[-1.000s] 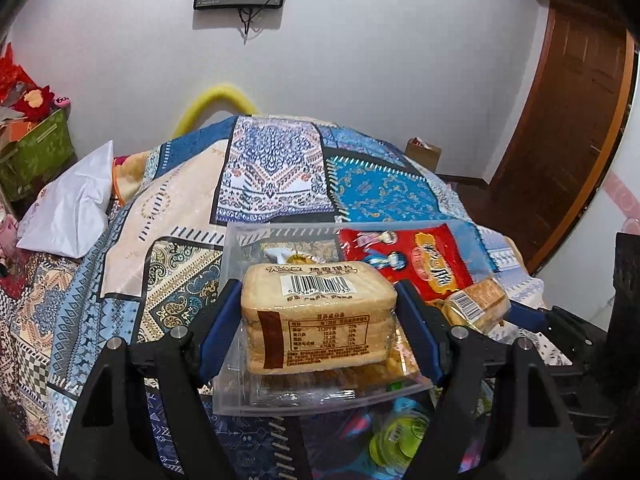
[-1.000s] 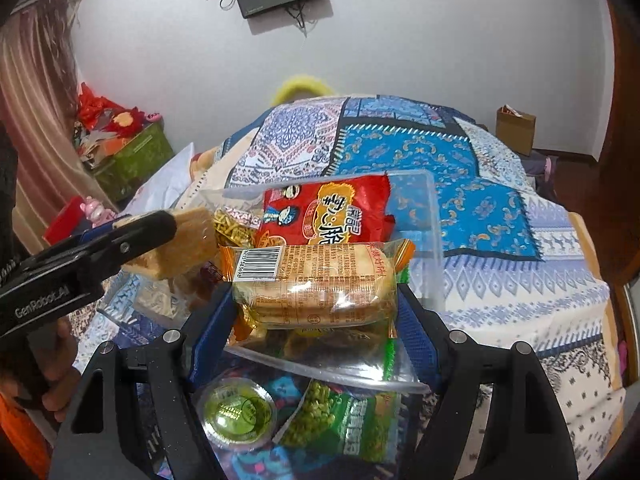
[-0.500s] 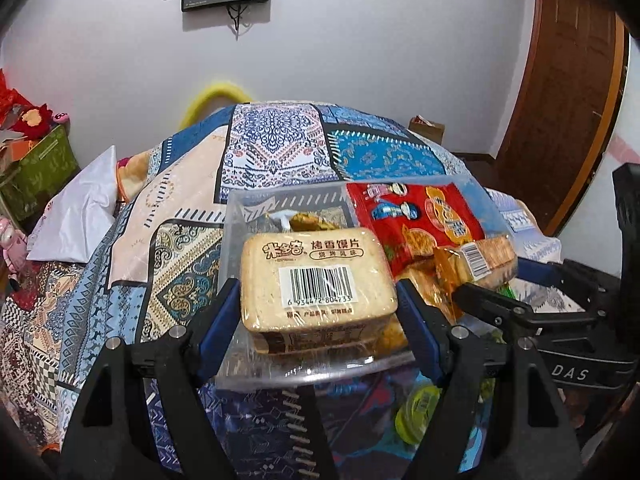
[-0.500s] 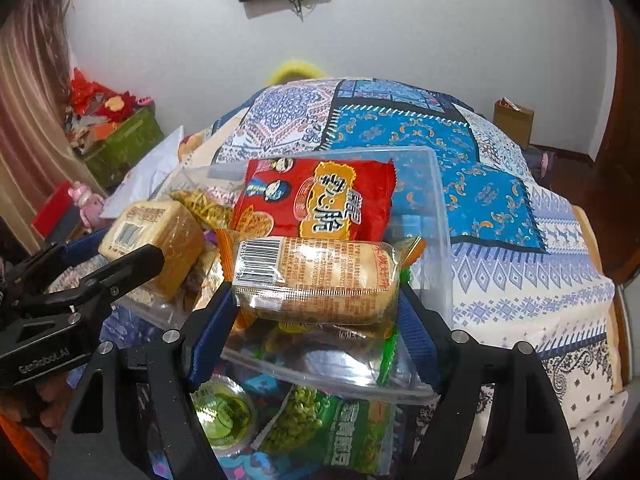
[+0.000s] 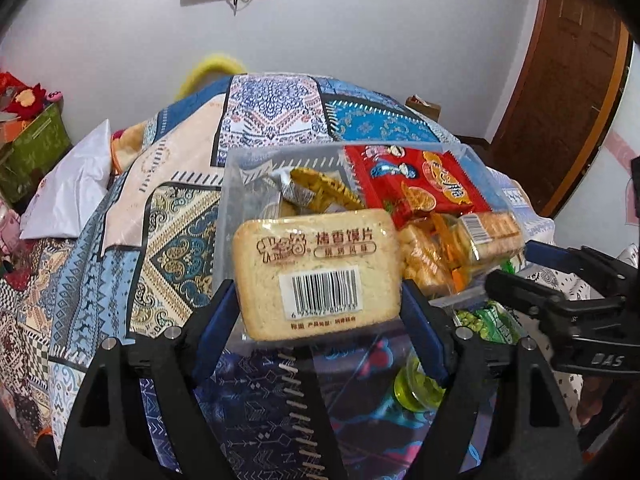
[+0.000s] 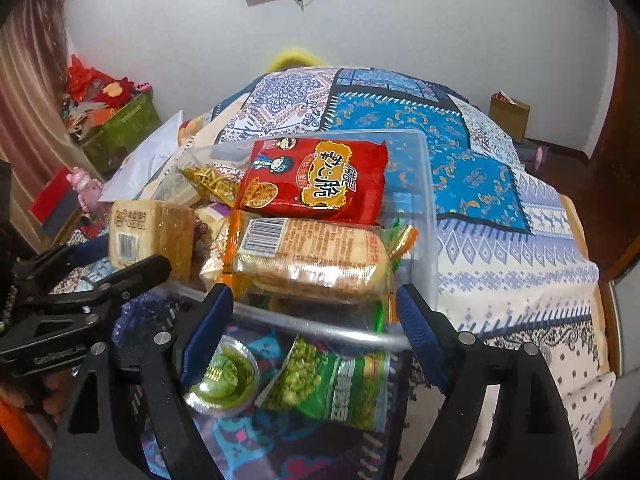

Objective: Organize snacks
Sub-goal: 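Lower both bread packs into the clear box and open both tools, then grasp the green jelly cup with left tool while right tool grasps green pea-snack bag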

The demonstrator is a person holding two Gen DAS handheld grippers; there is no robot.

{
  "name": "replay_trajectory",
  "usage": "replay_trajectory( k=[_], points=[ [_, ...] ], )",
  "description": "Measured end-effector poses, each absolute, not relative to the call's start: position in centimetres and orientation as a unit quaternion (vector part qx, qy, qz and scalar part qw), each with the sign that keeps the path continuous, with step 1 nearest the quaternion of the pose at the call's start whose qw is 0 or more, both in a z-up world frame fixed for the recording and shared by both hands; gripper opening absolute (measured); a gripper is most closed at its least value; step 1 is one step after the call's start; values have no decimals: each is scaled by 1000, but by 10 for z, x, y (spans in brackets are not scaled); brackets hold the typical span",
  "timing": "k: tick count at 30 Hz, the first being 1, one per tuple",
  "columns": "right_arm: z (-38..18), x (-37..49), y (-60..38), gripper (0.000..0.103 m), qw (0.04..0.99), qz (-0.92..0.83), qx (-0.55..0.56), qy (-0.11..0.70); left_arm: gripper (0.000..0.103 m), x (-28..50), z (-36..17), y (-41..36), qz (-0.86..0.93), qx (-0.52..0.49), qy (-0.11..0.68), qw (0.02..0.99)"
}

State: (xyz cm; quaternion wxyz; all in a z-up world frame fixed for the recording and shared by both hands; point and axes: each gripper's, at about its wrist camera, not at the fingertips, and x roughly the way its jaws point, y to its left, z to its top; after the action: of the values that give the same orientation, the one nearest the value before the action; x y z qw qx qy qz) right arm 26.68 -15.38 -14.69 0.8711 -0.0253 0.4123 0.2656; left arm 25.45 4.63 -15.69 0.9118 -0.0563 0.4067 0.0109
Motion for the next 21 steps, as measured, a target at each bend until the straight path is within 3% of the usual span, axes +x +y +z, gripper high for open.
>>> replay_trajectory(
  k=[12, 21],
  points=[
    [-147, 248, -175, 83, 869, 265, -22, 417, 79, 219, -126, 43, 6, -66, 380, 923],
    [-190, 255, -170, 85, 848, 244, -42, 469, 79, 197, -146, 37, -3, -57, 404, 913]
  ],
)
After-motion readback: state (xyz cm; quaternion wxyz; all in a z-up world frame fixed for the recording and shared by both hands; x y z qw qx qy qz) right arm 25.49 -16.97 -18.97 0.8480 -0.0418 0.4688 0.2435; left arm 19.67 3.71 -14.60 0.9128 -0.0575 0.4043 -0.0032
